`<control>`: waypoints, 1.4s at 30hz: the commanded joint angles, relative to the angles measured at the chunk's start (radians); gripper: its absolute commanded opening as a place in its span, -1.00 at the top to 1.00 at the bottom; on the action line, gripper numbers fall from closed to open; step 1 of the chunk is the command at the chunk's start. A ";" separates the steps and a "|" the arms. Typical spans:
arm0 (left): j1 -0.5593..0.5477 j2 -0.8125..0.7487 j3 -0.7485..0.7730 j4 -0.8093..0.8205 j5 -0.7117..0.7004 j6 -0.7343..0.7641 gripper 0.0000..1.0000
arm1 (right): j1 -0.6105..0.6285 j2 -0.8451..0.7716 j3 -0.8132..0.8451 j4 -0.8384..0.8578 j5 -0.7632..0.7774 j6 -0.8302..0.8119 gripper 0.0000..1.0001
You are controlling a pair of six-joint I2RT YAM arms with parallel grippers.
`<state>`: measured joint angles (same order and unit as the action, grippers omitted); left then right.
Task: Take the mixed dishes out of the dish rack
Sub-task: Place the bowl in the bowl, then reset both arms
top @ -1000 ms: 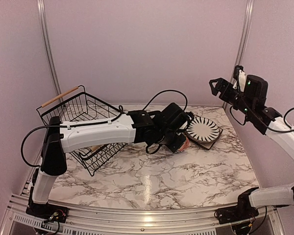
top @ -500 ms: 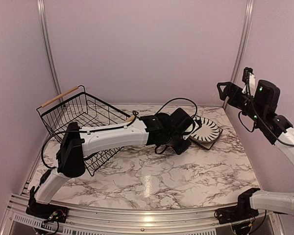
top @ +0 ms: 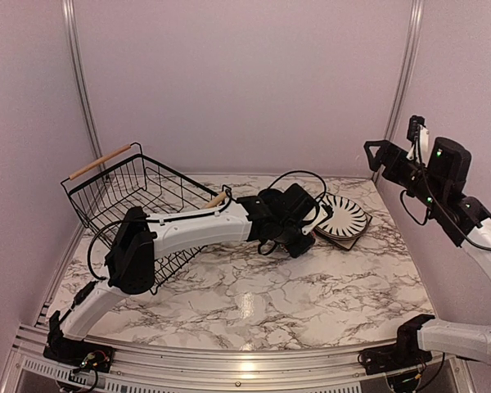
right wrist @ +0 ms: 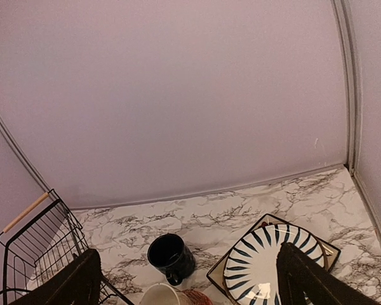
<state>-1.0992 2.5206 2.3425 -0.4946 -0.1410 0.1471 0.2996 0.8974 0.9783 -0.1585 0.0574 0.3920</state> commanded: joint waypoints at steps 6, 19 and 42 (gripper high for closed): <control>0.019 0.036 0.058 0.090 0.053 0.028 1.00 | -0.005 -0.005 -0.015 -0.003 -0.015 0.014 -0.85; 0.019 0.033 0.063 0.085 0.054 0.024 0.69 | -0.005 0.009 -0.017 0.017 -0.030 0.024 -0.85; 0.070 -0.498 -0.230 0.072 -0.051 -0.138 -0.57 | -0.005 0.025 0.102 -0.060 0.038 -0.082 -0.91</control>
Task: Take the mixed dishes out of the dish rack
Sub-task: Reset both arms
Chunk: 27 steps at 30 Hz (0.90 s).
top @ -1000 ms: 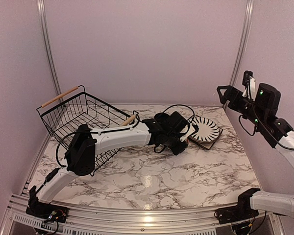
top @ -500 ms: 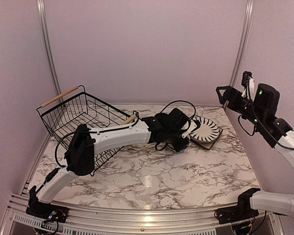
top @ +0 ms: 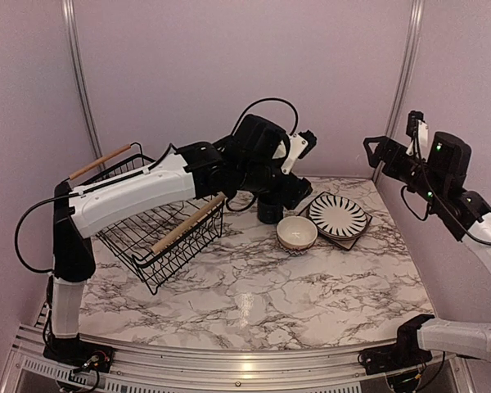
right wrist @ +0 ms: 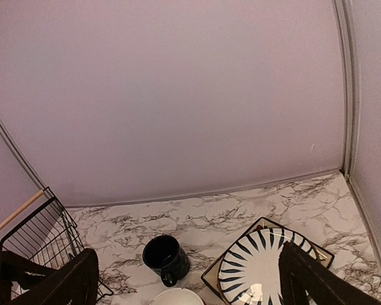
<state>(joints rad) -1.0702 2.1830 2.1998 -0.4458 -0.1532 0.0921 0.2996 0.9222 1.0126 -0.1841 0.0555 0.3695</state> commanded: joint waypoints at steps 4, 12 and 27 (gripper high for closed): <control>0.086 -0.352 -0.228 0.077 -0.075 -0.144 -0.64 | -0.005 -0.003 0.096 -0.037 0.044 -0.105 -0.95; 0.150 -0.704 -0.539 0.254 -0.190 -0.150 -0.79 | -0.005 -0.021 0.112 -0.018 -0.002 -0.195 -0.97; 0.166 -1.157 -0.918 0.553 -0.452 -0.098 -0.98 | -0.005 -0.105 0.100 0.078 -0.100 -0.304 -0.97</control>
<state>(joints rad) -0.9104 1.0977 1.3476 -0.0097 -0.5110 -0.0223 0.2996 0.8375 1.0954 -0.1467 -0.0212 0.1028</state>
